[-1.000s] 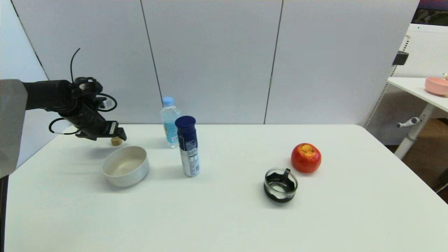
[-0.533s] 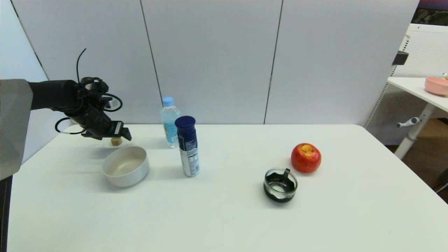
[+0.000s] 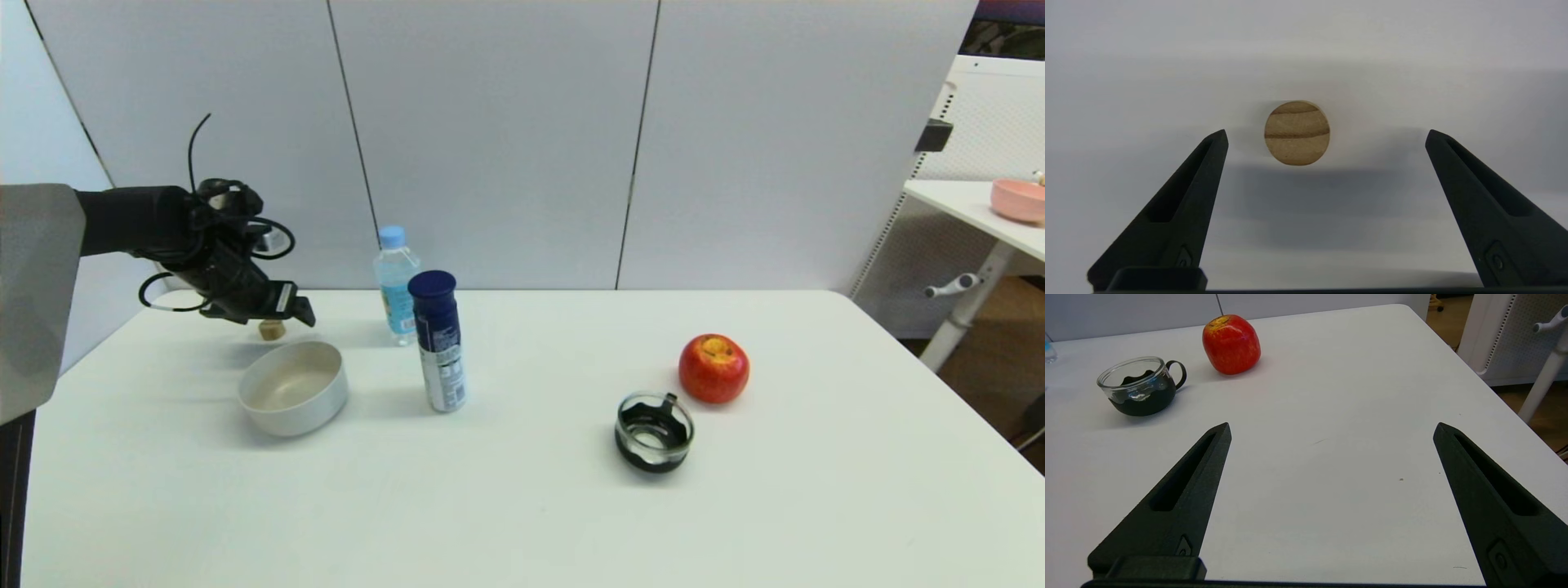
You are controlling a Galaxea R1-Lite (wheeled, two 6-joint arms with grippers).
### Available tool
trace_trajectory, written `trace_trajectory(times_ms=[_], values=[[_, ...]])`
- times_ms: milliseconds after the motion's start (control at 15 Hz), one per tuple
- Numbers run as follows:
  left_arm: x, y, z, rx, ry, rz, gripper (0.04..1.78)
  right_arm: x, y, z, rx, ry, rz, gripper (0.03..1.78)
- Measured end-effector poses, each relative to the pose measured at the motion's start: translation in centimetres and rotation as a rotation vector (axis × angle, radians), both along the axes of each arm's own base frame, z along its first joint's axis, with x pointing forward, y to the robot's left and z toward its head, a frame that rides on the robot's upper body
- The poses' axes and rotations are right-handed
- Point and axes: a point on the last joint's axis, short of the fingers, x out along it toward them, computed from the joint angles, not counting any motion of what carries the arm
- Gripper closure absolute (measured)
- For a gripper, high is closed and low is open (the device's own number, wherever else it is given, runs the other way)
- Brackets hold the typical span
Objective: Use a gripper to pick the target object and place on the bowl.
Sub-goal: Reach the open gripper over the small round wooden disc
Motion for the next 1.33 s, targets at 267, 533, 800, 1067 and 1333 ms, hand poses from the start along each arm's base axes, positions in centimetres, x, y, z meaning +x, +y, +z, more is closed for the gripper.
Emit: trace_trajectory(times_ms=[267, 533, 800, 1067, 1333], values=[[0.2, 0.0, -0.5, -0.001, 0.008, 0.006, 0.11, 0.0, 0.0, 0.0, 0.000, 0.000, 0.000, 0.10], [0.4, 0.1, -1.0, -0.001, 0.017, 0.009, 0.11, 0.0, 0.0, 0.0, 0.000, 0.000, 0.000, 0.10], [0.5, 0.1, -1.2, 0.000, 0.020, 0.009, 0.11, 0.0, 0.0, 0.0, 0.000, 0.000, 0.000, 0.10], [1.2, 0.3, -1.3, 0.006, -0.037, 0.020, 0.11, 0.0, 0.0, 0.0, 0.000, 0.000, 0.000, 0.10], [1.4, 0.7, -1.8, 0.013, -0.031, 0.036, 0.11, 0.0, 0.0, 0.0, 0.000, 0.000, 0.000, 0.10]])
